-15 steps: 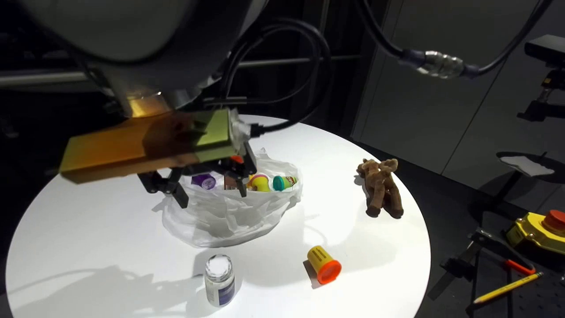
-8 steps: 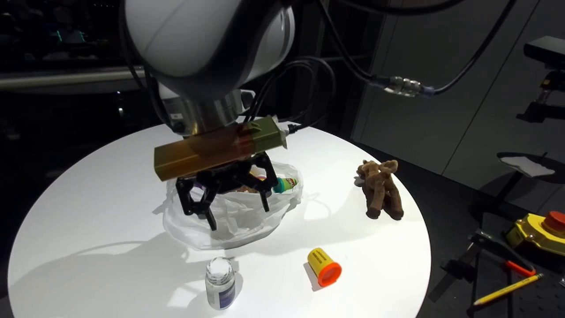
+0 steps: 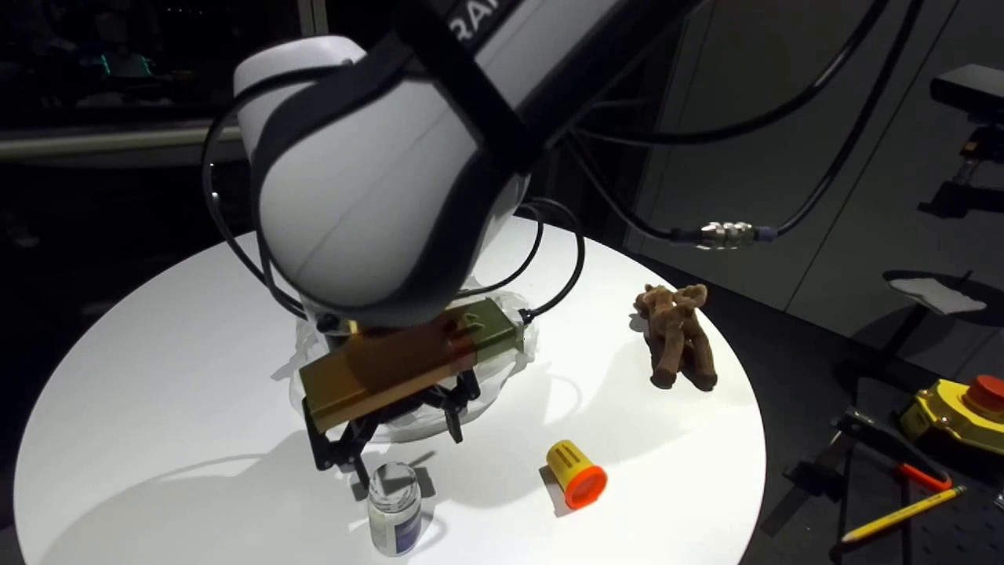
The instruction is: Pick up all the objects from the table and put them on the plastic
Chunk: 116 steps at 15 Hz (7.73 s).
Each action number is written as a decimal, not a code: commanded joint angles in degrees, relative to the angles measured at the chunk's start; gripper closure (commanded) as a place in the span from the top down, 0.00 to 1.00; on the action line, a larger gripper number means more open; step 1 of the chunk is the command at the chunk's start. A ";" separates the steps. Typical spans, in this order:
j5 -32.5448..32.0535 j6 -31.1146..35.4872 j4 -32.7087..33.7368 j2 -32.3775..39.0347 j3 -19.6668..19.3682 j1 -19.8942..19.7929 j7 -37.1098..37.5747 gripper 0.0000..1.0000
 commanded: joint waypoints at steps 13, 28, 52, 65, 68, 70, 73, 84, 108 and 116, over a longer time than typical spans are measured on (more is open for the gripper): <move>1.18 14.43 -9.71 -3.04 -0.35 3.65 -1.75 0.42; -14.25 20.29 -10.09 -19.02 -13.47 11.20 28.46 0.27; -10.46 0.40 13.57 4.75 -10.89 -6.69 23.32 0.92; -16.96 -9.70 -4.66 -11.32 -12.73 6.71 36.79 1.00; -17.43 -18.17 -11.06 -19.49 -9.24 5.91 37.45 1.00; -16.49 -21.23 -15.41 -25.24 -6.65 3.89 35.05 1.00; -15.20 -21.37 -20.75 -30.89 -4.03 -0.18 30.78 1.00; -16.29 -22.80 -17.65 -27.15 -1.49 -1.85 32.15 1.00; -16.04 -5.82 -23.80 -24.60 -0.72 -5.64 17.81 1.00; -6.86 4.69 -30.60 -22.74 -0.02 -9.41 -1.60 1.00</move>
